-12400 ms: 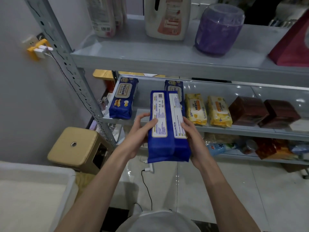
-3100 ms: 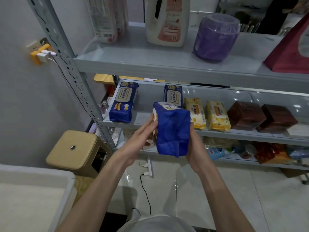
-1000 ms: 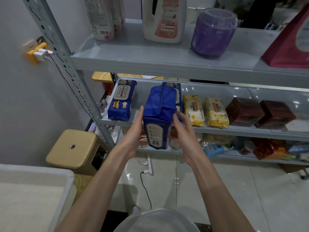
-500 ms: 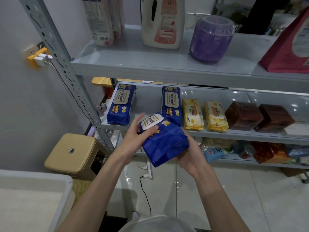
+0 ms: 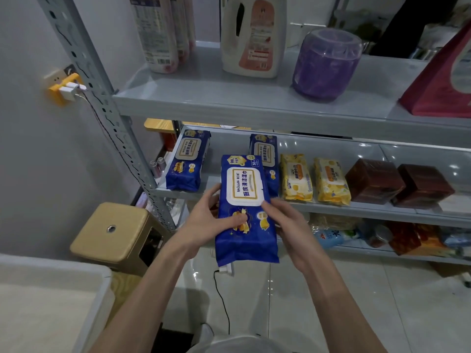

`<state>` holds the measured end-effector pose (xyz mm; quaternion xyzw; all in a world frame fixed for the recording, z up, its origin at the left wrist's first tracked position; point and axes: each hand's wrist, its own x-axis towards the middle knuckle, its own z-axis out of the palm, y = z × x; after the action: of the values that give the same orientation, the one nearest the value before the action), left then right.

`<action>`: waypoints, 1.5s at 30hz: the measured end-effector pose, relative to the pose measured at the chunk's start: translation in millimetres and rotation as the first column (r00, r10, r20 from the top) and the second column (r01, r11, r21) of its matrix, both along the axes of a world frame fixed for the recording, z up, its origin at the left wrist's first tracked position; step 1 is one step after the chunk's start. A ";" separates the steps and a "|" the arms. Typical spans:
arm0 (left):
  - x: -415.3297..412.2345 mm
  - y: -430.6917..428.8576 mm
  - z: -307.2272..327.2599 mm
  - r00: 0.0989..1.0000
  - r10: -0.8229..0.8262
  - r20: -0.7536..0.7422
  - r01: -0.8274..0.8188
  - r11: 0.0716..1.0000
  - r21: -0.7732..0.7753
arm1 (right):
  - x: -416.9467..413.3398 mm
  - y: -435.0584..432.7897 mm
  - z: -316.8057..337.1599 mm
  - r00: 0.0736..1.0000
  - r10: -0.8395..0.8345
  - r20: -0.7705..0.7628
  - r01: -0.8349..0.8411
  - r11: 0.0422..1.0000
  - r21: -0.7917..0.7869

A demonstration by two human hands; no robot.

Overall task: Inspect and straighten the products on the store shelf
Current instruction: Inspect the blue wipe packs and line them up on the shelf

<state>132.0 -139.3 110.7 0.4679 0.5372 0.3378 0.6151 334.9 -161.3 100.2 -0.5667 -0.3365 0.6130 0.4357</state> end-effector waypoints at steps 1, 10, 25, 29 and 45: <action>0.7 -2.1 -0.6 1.000 -0.001 -0.009 0.001 1.000 0.022 | -1.2 -0.9 -2.6 1.000 -0.018 0.005 0.018 1.000 0.003; 5.5 -12.2 -22.2 0.999 0.047 0.002 -0.047 0.999 0.010 | -8.3 -8.0 -28.7 1.000 -0.025 -0.015 0.025 0.999 0.037; -7.2 13.5 -68.3 0.970 0.144 -0.198 -0.123 0.986 0.113 | -34.5 30.3 -67.5 0.981 0.105 0.160 -0.119 0.990 0.079; -21.1 41.2 -83.6 0.970 0.134 -0.203 -0.113 0.987 0.112 | -51.7 57.6 -80.6 0.980 0.086 0.178 -0.099 0.993 0.065; -45.5 131.8 -145.3 0.981 0.024 -0.191 -0.008 0.996 0.086 | -83.7 131.5 -151.2 0.972 -0.010 0.235 -0.011 0.996 0.087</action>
<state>86.5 -7.5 -34.6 0.5196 0.5828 0.3186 0.5374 251.3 -29.8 -51.0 -0.6154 -0.4125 0.5264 0.4172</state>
